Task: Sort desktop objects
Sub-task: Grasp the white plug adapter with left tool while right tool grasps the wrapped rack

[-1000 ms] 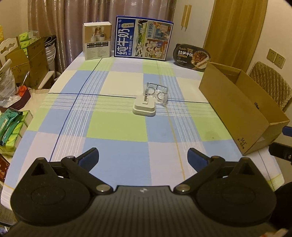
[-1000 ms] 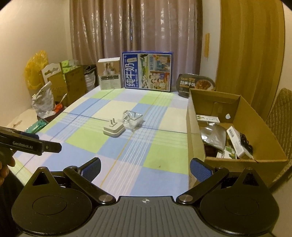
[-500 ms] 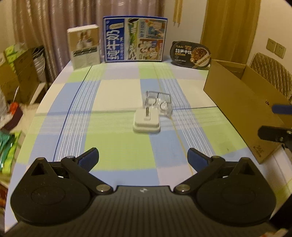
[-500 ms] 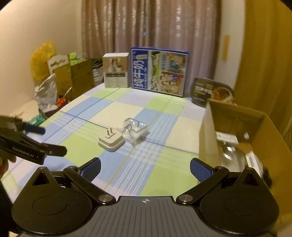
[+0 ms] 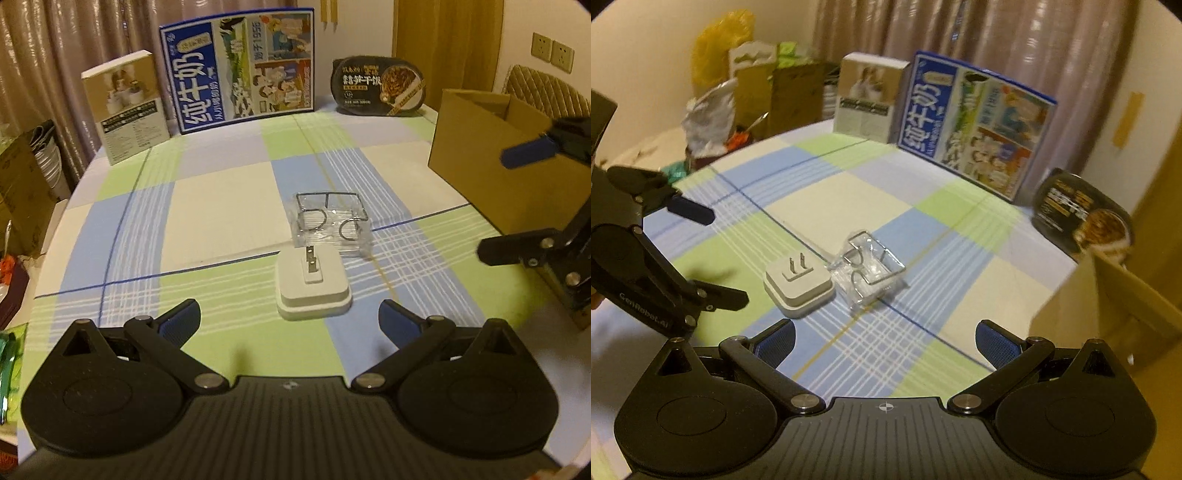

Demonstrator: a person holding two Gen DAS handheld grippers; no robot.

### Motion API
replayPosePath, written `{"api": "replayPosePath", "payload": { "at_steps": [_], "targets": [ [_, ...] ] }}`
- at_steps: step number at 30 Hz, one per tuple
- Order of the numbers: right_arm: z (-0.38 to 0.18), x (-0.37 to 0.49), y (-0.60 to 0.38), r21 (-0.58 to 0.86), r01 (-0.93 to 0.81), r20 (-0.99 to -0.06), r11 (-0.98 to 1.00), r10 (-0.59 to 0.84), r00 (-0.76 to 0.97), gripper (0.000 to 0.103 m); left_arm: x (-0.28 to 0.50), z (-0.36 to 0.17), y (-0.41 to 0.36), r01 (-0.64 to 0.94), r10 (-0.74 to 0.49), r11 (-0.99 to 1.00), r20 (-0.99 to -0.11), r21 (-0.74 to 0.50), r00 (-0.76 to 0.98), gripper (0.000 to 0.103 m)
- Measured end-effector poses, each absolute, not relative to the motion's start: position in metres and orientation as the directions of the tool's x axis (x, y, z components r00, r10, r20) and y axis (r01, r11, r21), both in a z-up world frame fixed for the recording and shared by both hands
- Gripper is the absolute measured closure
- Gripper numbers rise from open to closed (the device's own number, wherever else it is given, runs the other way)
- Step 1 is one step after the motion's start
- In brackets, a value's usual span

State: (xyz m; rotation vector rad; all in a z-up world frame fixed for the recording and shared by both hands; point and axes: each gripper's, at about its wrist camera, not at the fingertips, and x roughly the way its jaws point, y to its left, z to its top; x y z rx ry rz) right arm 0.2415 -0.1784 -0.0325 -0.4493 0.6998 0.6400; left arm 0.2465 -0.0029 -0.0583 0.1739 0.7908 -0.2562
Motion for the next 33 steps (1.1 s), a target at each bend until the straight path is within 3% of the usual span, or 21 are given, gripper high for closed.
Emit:
{"api": "replayPosePath", "payload": {
  "at_steps": [18, 20, 25, 29, 33],
  "targets": [
    [-0.085, 0.313, -0.142, -0.245, -0.789, -0.802, 0.564, 0.338, 0.491, 0.002, 0.296, -0.098, -0.02, 0.394, -0.21, 0.915, -0.727, 0.089, 0.653, 0.011],
    [-0.089, 0.318, -0.138, -0.247, -0.796, -0.806, 0.552, 0.339, 0.485, 0.003, 0.299, -0.101, -0.019, 0.402, -0.213, 0.911, -0.73, 0.091, 0.649, 0.018],
    [-0.092, 0.333, -0.132, -0.204, -0.81, -0.815, 0.549, 0.363, 0.451, 0.009, 0.303, -0.102, -0.015, 0.42, -0.237, 0.904, -0.733, 0.073, 0.638, 0.025],
    [-0.095, 0.342, -0.127, -0.181, -0.828, -0.819, 0.53, 0.386, 0.426, 0.011, 0.305, -0.1, -0.009, 0.414, -0.25, 0.909, -0.738, 0.044, 0.627, 0.046],
    [-0.1, 0.347, -0.121, -0.18, -0.847, -0.818, 0.5, 0.401, 0.411, 0.013, 0.302, -0.099, -0.001, 0.399, -0.221, 0.914, -0.735, 0.073, 0.641, 0.047]
  ]
}}
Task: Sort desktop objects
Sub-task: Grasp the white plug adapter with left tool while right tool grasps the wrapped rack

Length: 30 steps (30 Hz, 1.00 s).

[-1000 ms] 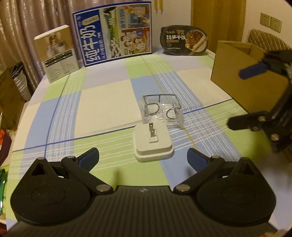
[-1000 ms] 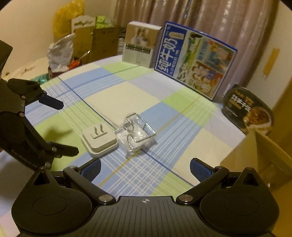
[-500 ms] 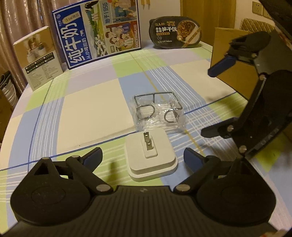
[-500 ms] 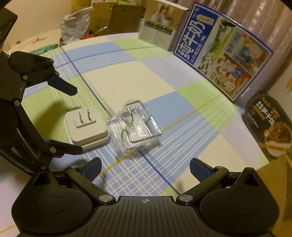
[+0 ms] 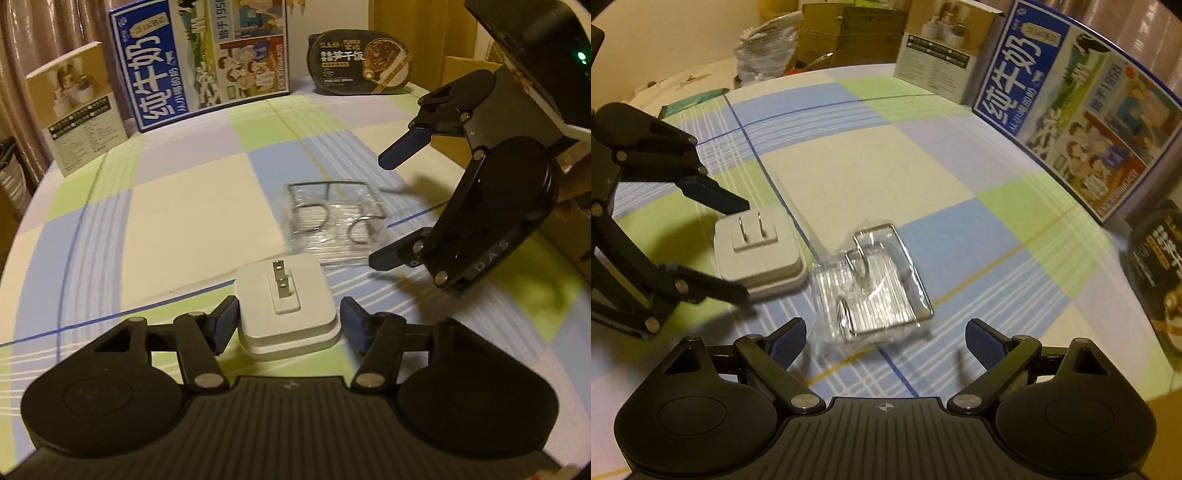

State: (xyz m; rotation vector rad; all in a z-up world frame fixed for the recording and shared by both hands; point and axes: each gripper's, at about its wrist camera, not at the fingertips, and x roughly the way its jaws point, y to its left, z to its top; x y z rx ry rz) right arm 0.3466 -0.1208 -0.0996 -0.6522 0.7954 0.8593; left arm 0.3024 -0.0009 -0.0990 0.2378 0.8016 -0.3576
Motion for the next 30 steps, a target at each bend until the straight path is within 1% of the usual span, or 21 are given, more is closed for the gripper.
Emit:
{"api": "replayPosePath", "payload": {
  "at_steps": [4, 5, 6, 7, 8, 9, 11, 13, 14, 18, 19, 20, 21, 25, 28, 30],
  "targets": [
    [-0.103, 0.354, -0.116, -0.158, -0.856, -0.818, 0.492, 0.421, 0.393, 0.018, 0.301, -0.1, 0.007, 0.396, -0.212, 0.914, -0.729, 0.087, 0.65, 0.047],
    [-0.104, 0.356, -0.115, -0.152, -0.858, -0.819, 0.491, 0.423, 0.387, 0.019, 0.3, -0.1, 0.008, 0.396, -0.212, 0.914, -0.727, 0.089, 0.653, 0.046],
    [-0.105, 0.357, -0.115, -0.147, -0.859, -0.819, 0.49, 0.427, 0.383, 0.022, 0.301, -0.1, 0.009, 0.394, -0.206, 0.914, -0.726, 0.096, 0.656, 0.043],
    [-0.106, 0.359, -0.115, -0.134, -0.859, -0.818, 0.494, 0.435, 0.378, 0.027, 0.301, -0.101, 0.008, 0.387, -0.195, 0.916, -0.725, 0.107, 0.661, 0.036],
    [-0.107, 0.361, -0.116, -0.115, -0.857, -0.817, 0.502, 0.443, 0.369, 0.03, 0.302, -0.101, 0.009, 0.381, -0.189, 0.918, -0.724, 0.11, 0.663, 0.034],
    [-0.108, 0.361, -0.116, -0.102, -0.855, -0.817, 0.509, 0.447, 0.364, 0.035, 0.304, -0.102, 0.01, 0.377, -0.19, 0.92, -0.724, 0.103, 0.663, 0.034],
    [-0.108, 0.358, -0.116, -0.11, -0.848, -0.809, 0.518, 0.449, 0.379, 0.038, 0.305, -0.103, 0.01, 0.371, -0.196, 0.924, -0.724, 0.089, 0.661, 0.034],
    [-0.106, 0.355, -0.119, -0.105, -0.835, -0.802, 0.54, 0.45, 0.392, 0.044, 0.306, -0.105, 0.01, 0.369, -0.198, 0.925, -0.721, 0.086, 0.664, 0.034],
    [-0.106, 0.355, -0.12, -0.098, -0.827, -0.802, 0.553, 0.448, 0.395, 0.046, 0.307, -0.105, 0.01, 0.367, -0.198, 0.926, -0.722, 0.083, 0.663, 0.034],
    [-0.104, 0.346, -0.125, -0.11, -0.78, -0.806, 0.616, 0.404, 0.432, 0.046, 0.313, -0.11, 0.009, 0.361, -0.197, 0.93, -0.73, 0.072, 0.655, 0.034],
    [-0.104, 0.344, -0.127, -0.107, -0.767, -0.808, 0.632, 0.394, 0.438, 0.046, 0.315, -0.111, 0.009, 0.359, -0.197, 0.931, -0.734, 0.068, 0.65, 0.036],
    [-0.103, 0.342, -0.13, -0.103, -0.753, -0.81, 0.65, 0.384, 0.443, 0.046, 0.316, -0.112, 0.008, 0.358, -0.197, 0.931, -0.739, 0.064, 0.644, 0.041],
    [-0.103, 0.339, -0.132, -0.097, -0.74, -0.811, 0.666, 0.377, 0.446, 0.046, 0.316, -0.113, 0.007, 0.359, -0.199, 0.931, -0.742, 0.06, 0.64, 0.042],
    [-0.099, 0.32, -0.146, -0.077, -0.669, -0.82, 0.74, 0.335, 0.465, 0.046, 0.306, -0.111, 0.003, 0.354, -0.194, 0.933, -0.747, 0.059, 0.636, 0.042],
    [-0.095, 0.299, -0.168, 0.016, -0.57, -0.821, 0.822, 0.336, 0.462, 0.046, 0.288, -0.11, -0.001, 0.36, -0.198, 0.932, -0.756, 0.052, 0.624, 0.042],
    [-0.093, 0.278, -0.181, 0.045, -0.525, -0.822, 0.85, 0.33, 0.464, 0.046, 0.271, -0.108, -0.006, 0.367, -0.202, 0.929, -0.762, 0.05, 0.615, 0.042]
  ]
}}
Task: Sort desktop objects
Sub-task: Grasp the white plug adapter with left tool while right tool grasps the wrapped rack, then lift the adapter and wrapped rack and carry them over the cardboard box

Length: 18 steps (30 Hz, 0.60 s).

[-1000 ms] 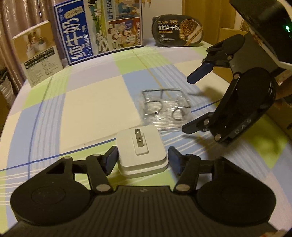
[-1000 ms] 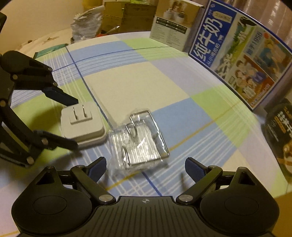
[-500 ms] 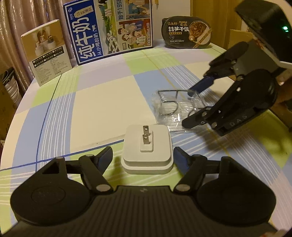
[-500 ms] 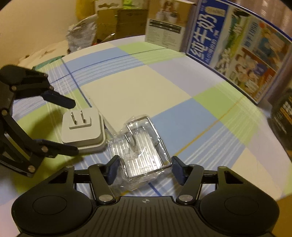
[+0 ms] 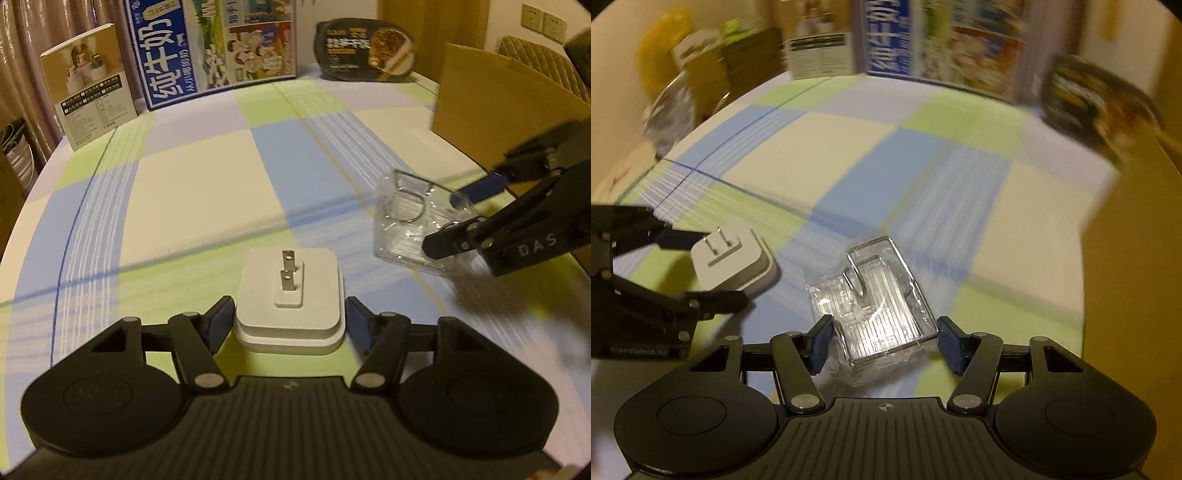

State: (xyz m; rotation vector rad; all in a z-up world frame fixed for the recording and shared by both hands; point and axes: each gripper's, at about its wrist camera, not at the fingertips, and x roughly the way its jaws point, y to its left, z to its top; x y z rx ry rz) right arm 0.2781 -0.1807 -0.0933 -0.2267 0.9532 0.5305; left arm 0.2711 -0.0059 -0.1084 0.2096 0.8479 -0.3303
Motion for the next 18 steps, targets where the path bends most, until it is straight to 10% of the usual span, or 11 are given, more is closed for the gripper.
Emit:
{"api": "replayPosePath", "payload": {
  "at_steps": [12, 18],
  "targets": [
    [-0.076, 0.137, -0.245, 0.164, -0.293, -0.836, 0.942, 0.29, 0.465, 0.046, 0.153, -0.102, -0.046, 0.408, -0.244, 0.913, -0.782, 0.014, 0.573, 0.042],
    [-0.074, 0.097, -0.249, 0.135, -0.353, -0.804, 0.926, 0.311, 0.507, 0.021, 0.123, -0.101, -0.051, 0.387, -0.229, 0.922, -0.789, 0.012, 0.57, 0.043]
  ]
}}
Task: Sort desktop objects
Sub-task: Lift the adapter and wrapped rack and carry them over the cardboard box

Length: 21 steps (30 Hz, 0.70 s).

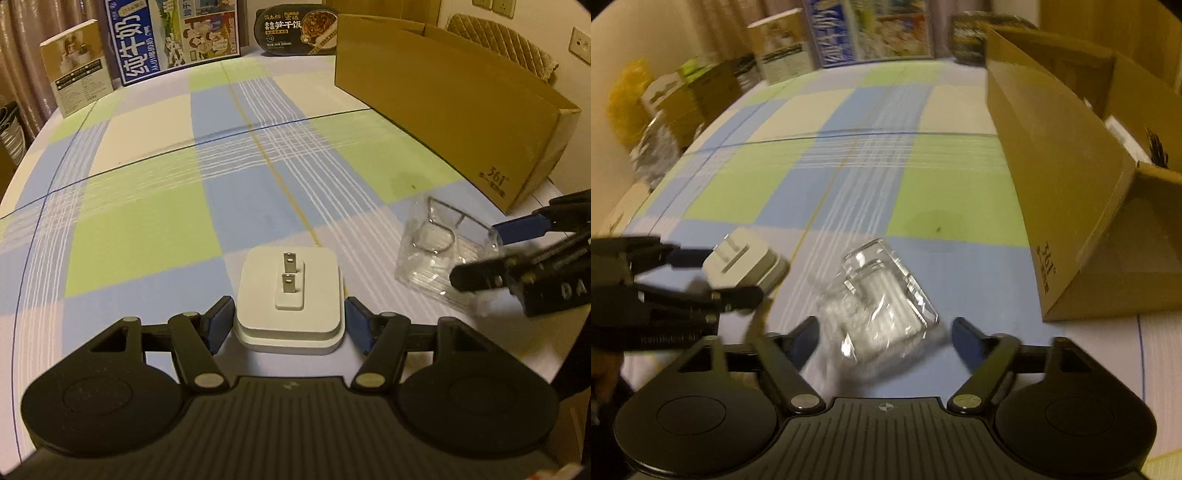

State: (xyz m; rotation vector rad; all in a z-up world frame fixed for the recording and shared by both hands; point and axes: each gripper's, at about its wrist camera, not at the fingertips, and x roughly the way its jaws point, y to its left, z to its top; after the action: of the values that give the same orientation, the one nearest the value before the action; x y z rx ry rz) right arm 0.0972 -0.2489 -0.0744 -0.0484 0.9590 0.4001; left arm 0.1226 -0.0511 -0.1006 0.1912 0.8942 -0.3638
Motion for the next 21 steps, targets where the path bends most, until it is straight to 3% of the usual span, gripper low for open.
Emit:
{"api": "replayPosePath", "payload": {
  "at_steps": [4, 7, 17, 21],
  "targets": [
    [-0.076, 0.079, -0.247, 0.044, -0.475, -0.776, 0.879, 0.329, 0.538, 0.016, 0.109, -0.096, -0.049, 0.372, -0.222, 0.928, -0.781, 0.014, 0.583, 0.034],
    [-0.077, 0.074, -0.249, 0.017, -0.54, -0.755, 0.841, 0.365, 0.545, 0.016, 0.107, -0.094, -0.047, 0.361, -0.214, 0.932, -0.781, 0.016, 0.587, 0.033],
    [-0.093, 0.1, -0.262, 0.076, -0.644, -0.735, 0.761, 0.479, 0.48, 0.016, 0.119, -0.096, -0.047, 0.349, -0.211, 0.937, -0.782, 0.009, 0.587, 0.029],
    [-0.099, 0.104, -0.267, 0.106, -0.682, -0.729, 0.724, 0.523, 0.441, 0.033, 0.125, -0.1, -0.05, 0.357, -0.216, 0.934, -0.786, 0.006, 0.579, 0.029]
  ]
}}
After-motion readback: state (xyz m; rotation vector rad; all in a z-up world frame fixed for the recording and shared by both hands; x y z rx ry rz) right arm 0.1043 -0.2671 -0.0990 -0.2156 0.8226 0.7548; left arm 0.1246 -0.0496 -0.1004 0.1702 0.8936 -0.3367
